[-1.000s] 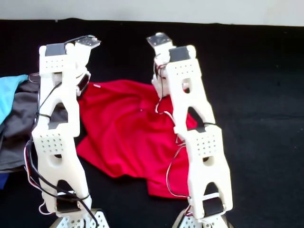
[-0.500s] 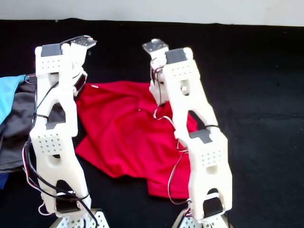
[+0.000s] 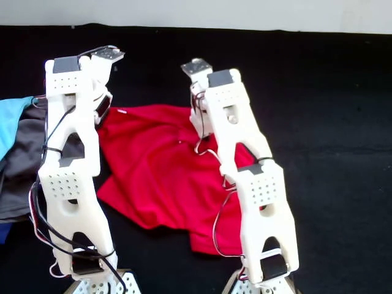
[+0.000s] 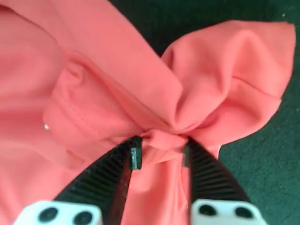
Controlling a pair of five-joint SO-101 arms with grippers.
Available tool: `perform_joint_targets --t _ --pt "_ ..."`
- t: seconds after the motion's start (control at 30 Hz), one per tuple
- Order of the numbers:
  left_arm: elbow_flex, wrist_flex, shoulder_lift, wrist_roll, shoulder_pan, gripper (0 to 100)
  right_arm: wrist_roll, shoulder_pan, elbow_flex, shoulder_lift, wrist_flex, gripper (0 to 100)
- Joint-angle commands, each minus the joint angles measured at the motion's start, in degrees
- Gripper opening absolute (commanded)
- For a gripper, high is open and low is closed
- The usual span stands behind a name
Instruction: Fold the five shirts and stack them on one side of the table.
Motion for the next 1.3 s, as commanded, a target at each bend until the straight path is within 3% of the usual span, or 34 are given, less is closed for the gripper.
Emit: perform_joint_targets --t 0.0,0.27,0.63,0.8,1.07,1.27 --pt "-1.71 0.35 -0.40 -0.35 -0.57 1 0.53 -0.13 -3.65 -0.57 0.57 1.8" --pt "-1.89 0.88 -0.75 -0.26 -0.31 1 0.53 3.47 -3.74 -11.03 4.35 0.6" --pt "-3.91 8.44 -4.35 -0.09 2.24 1 0.62 13.76 -3.82 -27.03 1.54 0.5" --pt "-5.05 9.41 -15.87 4.92 1.54 1 0.53 18.33 -4.18 -35.03 -4.70 0.5" --pt "9.27 9.32 -37.23 4.92 0.04 1 6.15 24.31 -10.33 -49.27 -4.79 0.5" --pt "12.18 9.32 -55.60 5.01 -0.04 1 6.59 26.42 -14.73 -58.15 -4.70 0.5"
